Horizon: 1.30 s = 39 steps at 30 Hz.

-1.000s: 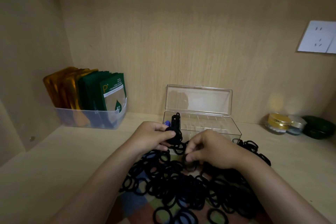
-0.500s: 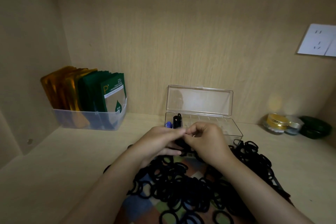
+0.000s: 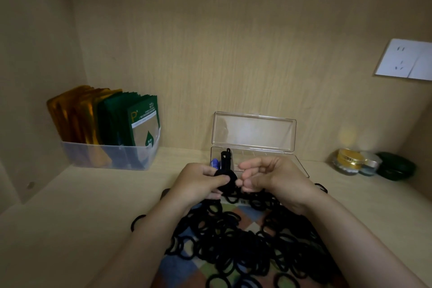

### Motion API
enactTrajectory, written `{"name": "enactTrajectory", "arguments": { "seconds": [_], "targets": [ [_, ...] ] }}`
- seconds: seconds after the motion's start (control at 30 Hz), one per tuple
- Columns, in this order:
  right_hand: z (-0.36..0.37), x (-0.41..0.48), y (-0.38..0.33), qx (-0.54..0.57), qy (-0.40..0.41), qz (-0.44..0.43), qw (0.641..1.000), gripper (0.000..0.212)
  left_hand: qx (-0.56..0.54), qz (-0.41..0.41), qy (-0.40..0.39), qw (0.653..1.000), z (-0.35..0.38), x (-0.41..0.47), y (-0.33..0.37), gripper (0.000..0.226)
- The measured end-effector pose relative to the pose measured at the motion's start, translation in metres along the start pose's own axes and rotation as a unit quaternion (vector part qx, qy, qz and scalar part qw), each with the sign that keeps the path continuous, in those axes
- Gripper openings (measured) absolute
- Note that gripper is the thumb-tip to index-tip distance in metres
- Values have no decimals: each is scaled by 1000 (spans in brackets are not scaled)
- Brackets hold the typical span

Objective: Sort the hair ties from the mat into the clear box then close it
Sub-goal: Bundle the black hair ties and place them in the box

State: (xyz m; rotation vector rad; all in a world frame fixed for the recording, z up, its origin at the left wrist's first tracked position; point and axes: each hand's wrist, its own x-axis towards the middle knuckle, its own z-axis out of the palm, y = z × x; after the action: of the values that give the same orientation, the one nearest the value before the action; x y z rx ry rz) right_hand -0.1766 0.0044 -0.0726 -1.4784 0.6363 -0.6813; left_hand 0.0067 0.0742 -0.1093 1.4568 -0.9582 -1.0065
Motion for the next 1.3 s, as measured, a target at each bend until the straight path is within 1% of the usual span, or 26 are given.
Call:
{"name": "enactTrajectory", "arguments": {
  "seconds": [0.07,0.17,0.23,0.33,0.4,0.47,0.53,0.67,0.73,0.8,0.83,0.9,0.93,1.03,1.1,1.2,1.23,1.3],
  "targets": [
    [5,-2,-4,30,6,-30,999,35,1,3,-18,1000,2,-1,1,16],
    [14,-4,-8,9,34,-80,996,43,-27,3,-60,998,8,-5,4,15],
    [19,-5,-10,17,51,-103,993,51,-45,3,-81,996,13,-8,4,13],
    [23,-5,-10,29,29,-120,992,60,-57,6,-84,995,14,-10,6,18],
    [24,-5,-8,22,1,-113,993,59,-57,6,-73,996,13,-11,6,21],
    [22,-4,-4,-3,-6,-103,995,58,-70,0,-65,995,11,-11,7,23],
    [21,-4,-1,-37,19,-111,993,57,-97,-11,-71,993,10,-12,7,29],
    [22,-1,0,-69,75,-154,983,46,-127,-10,-122,984,8,-14,9,15],
    [24,0,0,-82,88,-170,978,42,-139,-3,-141,980,9,-15,9,13],
    [25,1,-1,-121,99,-182,971,39,-142,6,-147,979,10,-15,10,15],
    [24,1,0,-145,104,-182,967,38,-141,12,-149,979,9,-15,10,21],
    [21,1,1,-175,113,-159,965,35,-147,18,-157,976,8,-16,12,35],
    [19,1,2,-177,114,-135,968,33,-148,20,-161,976,7,-16,12,37],
    [15,0,1,-178,105,-53,977,25,-127,38,-161,978,7,-16,13,28],
    [14,-2,0,-171,73,-7,982,20,-123,55,-162,978,6,-15,14,27],
    [13,-5,-1,-90,36,38,995,19,-111,71,-161,978,4,-17,17,26],
    [13,-6,-1,-64,38,48,996,22,-99,79,-148,981,4,-16,17,25],
    [11,-5,-2,-38,45,62,996,26,-74,92,-86,989,3,-14,18,23]
  ]
}}
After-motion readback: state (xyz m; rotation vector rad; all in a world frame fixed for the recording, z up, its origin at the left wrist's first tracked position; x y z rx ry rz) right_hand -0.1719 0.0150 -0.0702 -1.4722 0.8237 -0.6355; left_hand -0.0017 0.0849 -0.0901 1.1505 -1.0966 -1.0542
